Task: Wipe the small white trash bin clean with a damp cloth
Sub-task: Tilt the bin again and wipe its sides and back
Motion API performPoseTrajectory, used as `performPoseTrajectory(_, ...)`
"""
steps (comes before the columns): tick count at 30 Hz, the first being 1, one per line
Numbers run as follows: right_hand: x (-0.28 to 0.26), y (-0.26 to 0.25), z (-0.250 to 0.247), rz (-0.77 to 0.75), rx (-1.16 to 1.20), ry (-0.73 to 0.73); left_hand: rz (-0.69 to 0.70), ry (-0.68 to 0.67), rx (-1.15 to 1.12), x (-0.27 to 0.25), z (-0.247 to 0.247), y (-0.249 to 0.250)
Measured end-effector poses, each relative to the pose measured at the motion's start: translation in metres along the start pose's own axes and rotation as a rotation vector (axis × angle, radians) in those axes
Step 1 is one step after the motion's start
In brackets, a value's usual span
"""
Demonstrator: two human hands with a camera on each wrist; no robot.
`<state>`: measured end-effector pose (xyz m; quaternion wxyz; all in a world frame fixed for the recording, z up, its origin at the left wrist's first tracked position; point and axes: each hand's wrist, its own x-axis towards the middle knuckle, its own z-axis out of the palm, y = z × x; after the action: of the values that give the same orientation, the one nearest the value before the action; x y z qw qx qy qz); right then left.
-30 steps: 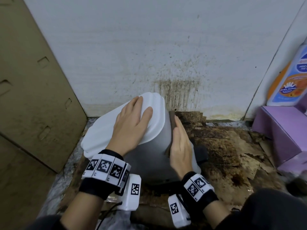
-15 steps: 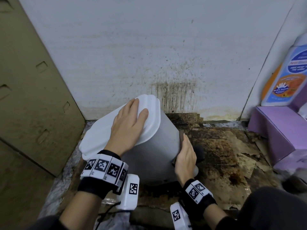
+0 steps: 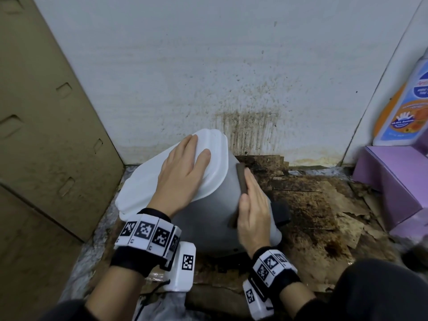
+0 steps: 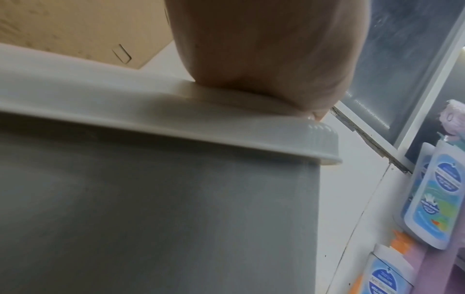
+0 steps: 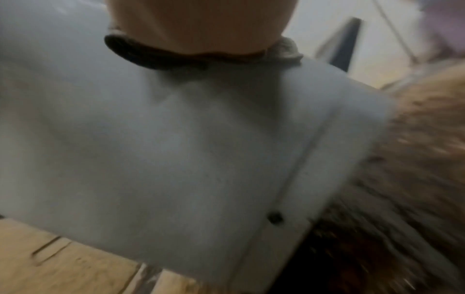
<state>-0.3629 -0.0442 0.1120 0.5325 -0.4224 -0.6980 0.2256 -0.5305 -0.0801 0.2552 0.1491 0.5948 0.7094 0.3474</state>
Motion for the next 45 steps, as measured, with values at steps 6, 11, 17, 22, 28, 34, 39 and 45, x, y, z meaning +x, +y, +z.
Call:
performPoseTrajectory(6, -0.033, 0.04, -0.004, 0.317, -0.043, 0.076, 0.003, -0.002, -0.003, 0.001, 0.0, 0.0)
performPoseTrajectory(11, -0.032, 0.036, 0.001, 0.442, -0.021, 0.145, -0.004, 0.008, -0.001, 0.002, 0.001, 0.001)
performPoseTrajectory(17, -0.011, -0.005, 0.019, 0.527, -0.044, 0.224, -0.014, 0.036, 0.019, 0.001, 0.001, 0.001)
performPoseTrajectory(22, 0.027, -0.064, 0.023, 0.428, 0.071, 0.052, -0.014, 0.037, 0.019, 0.002, 0.002, 0.002)
performPoseTrajectory(28, 0.048, -0.062, 0.007, 0.17, 0.131, -0.238, -0.038, 0.026, -0.015, 0.003, 0.0, 0.0)
performPoseTrajectory(34, 0.059, -0.019, -0.008, 0.26, 0.177, -0.389, -0.033, -0.005, -0.033, 0.0, -0.002, 0.001)
performPoseTrajectory(39, 0.063, 0.018, -0.019, 0.527, 0.141, -0.434, -0.024, -0.012, -0.035, -0.003, -0.001, 0.002)
performPoseTrajectory(45, 0.063, 0.031, -0.021, 0.63, 0.137, -0.38, 0.001, -0.005, 0.005, -0.005, 0.004, 0.006)
